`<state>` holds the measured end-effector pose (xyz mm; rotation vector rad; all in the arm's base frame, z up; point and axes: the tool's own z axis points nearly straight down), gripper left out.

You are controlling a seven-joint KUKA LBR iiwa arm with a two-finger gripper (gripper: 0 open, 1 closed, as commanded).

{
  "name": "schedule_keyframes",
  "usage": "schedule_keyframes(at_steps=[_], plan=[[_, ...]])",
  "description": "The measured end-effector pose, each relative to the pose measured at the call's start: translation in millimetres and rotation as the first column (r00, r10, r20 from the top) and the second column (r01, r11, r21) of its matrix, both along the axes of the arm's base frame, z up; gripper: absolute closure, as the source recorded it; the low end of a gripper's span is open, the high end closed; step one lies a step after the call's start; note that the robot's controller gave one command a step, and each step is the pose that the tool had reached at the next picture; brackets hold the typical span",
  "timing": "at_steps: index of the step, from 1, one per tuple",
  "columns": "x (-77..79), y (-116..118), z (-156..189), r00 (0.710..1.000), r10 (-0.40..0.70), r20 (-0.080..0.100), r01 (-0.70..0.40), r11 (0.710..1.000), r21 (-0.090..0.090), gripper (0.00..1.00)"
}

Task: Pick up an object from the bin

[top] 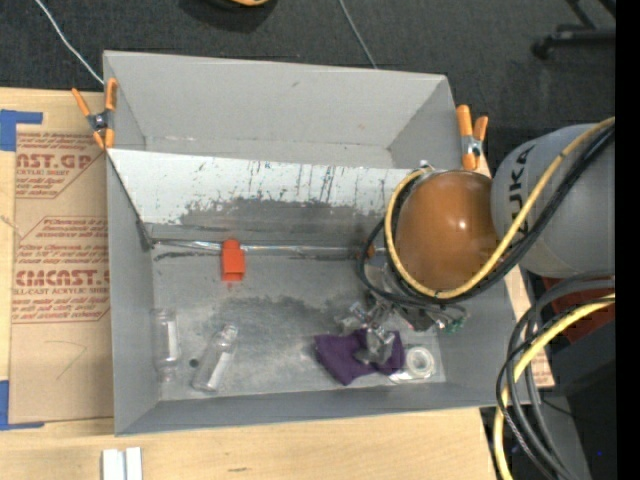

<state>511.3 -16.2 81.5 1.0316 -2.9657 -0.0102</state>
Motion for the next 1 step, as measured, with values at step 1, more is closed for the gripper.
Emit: schedule_keyframes(at_steps=[1], plan=[[-3.6, 12.5, 133.8, 1.0, -0.009, 0.002, 0.009, 1.0, 0.002, 1.0]])
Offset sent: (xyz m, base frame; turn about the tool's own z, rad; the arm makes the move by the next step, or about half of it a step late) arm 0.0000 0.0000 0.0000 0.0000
